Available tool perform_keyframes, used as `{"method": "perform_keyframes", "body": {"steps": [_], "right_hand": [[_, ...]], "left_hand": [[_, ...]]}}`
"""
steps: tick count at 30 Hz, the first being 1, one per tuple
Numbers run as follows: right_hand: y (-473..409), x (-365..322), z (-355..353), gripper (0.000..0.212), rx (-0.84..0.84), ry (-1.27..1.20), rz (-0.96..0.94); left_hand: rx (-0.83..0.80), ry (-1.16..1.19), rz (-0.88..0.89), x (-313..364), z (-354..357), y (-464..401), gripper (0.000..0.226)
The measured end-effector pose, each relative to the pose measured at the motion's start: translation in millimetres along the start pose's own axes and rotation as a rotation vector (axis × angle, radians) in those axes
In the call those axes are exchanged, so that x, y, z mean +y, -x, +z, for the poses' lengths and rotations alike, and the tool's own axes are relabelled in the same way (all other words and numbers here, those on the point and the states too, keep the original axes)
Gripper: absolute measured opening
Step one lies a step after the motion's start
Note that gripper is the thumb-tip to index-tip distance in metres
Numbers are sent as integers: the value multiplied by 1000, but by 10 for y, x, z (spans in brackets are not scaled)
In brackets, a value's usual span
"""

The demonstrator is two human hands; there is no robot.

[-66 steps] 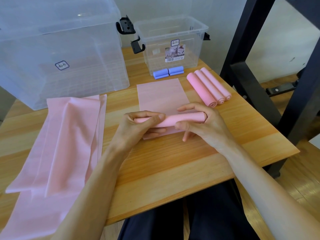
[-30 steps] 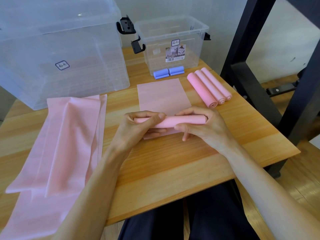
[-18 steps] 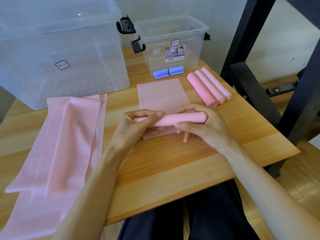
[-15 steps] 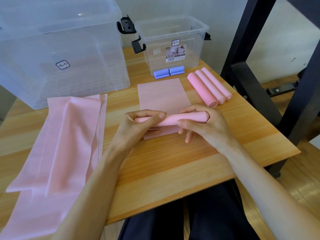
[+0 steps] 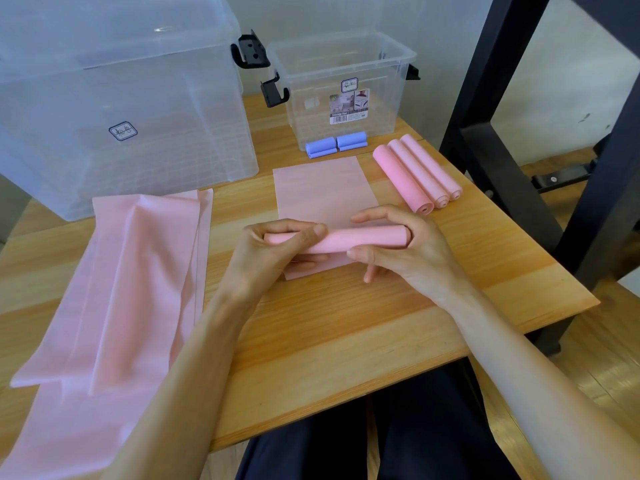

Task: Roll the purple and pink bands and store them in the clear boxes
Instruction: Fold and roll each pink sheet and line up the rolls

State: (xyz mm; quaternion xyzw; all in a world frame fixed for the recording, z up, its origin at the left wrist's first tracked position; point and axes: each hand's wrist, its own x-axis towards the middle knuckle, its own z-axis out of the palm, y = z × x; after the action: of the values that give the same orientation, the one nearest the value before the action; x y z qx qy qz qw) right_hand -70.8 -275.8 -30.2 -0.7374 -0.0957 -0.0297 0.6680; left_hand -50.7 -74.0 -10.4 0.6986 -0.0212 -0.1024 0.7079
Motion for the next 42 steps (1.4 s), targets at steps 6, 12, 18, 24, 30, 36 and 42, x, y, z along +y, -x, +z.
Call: {"method": "perform_keyframes", "body": {"steps": [6, 12, 18, 24, 30, 36, 42], "right_hand": [[8, -19, 10, 21, 13, -80, 2], [5, -2, -6, 26, 15, -42, 17], [1, -2, 14, 31, -13, -44, -20], [2, 0, 3, 21, 9, -80, 15], [-4, 0, 14, 38, -4, -38, -19], [2, -11, 6, 24, 20, -95, 4], [-6, 0, -2, 30, 13, -59, 7]], "left_hand": [[-34, 9, 30, 0, -3, -1, 20], [-28, -42, 37, -9, -6, -8, 20], [-18, 3, -33, 4, 5, 8, 27], [-28, -6, 41, 15, 6, 8, 20], [-1, 7, -13, 3, -2, 5, 26], [-23, 13, 26, 17, 4, 9, 27], [-19, -17, 18, 15, 7, 9, 24]]}}
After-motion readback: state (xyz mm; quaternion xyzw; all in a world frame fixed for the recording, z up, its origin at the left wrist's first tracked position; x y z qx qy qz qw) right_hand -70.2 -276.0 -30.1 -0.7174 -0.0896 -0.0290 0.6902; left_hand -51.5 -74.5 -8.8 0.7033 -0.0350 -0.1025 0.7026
